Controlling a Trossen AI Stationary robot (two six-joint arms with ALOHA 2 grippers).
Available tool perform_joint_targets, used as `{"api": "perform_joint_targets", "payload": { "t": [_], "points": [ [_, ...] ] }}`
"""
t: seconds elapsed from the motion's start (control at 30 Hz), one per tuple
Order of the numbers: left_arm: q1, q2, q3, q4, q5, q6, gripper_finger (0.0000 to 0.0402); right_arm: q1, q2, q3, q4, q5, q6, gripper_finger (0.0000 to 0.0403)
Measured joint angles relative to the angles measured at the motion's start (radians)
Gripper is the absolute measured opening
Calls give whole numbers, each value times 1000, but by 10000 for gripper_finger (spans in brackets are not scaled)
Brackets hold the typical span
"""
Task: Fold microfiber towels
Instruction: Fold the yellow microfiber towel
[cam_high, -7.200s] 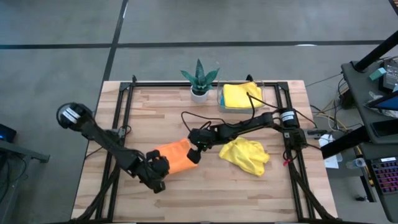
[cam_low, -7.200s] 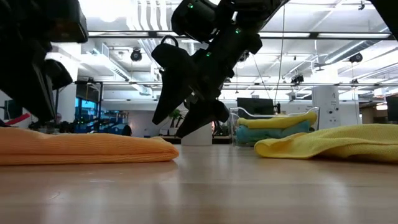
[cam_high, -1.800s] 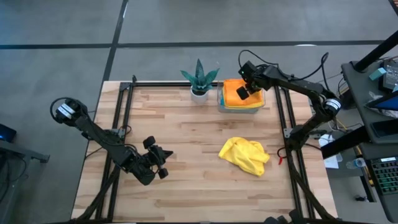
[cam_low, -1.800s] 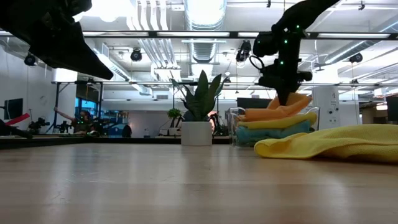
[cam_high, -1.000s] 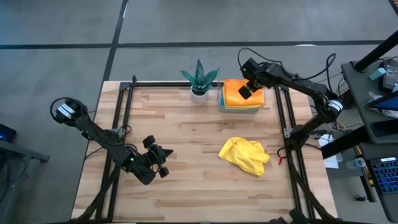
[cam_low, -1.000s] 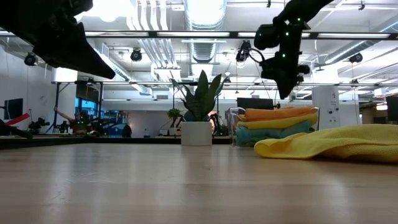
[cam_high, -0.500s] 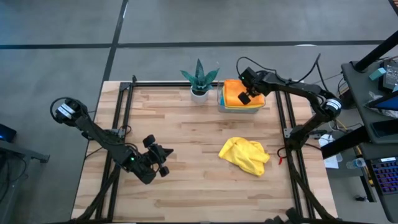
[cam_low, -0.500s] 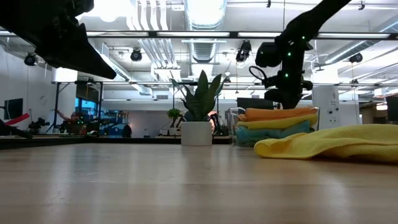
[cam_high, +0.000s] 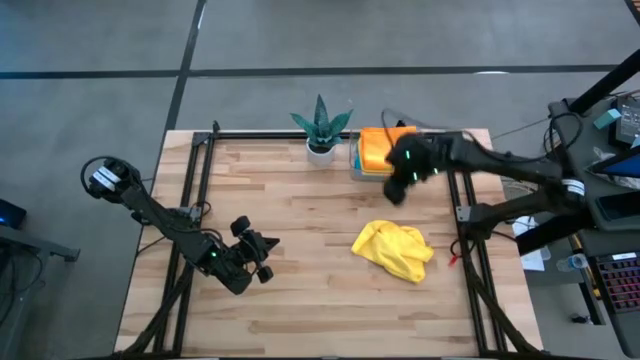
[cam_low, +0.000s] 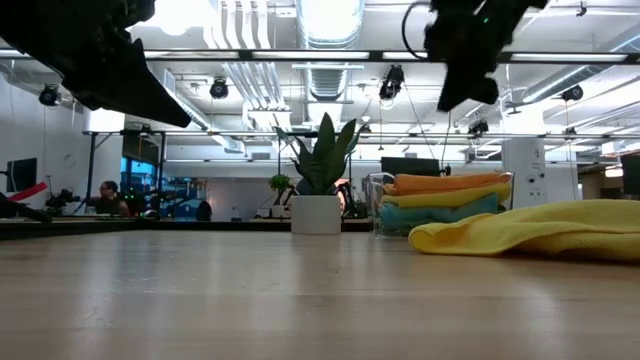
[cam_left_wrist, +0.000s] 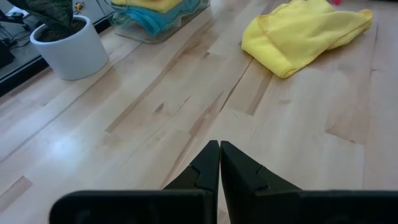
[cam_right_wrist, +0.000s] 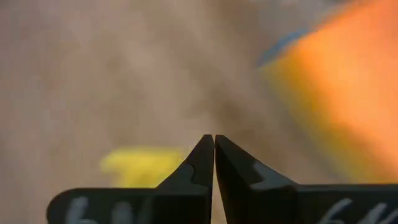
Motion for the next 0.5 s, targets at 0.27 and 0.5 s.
{"api": "perform_joint_targets", "payload": {
  "t": [0.27,0.5],
  "points": [
    [0,0,0,25,0,1,0,403,-55,-104,-7,-192,195,24],
    [1,0,-8,26,0,1,0,569,64,-59,-5,74,279,95]
  ]
}}
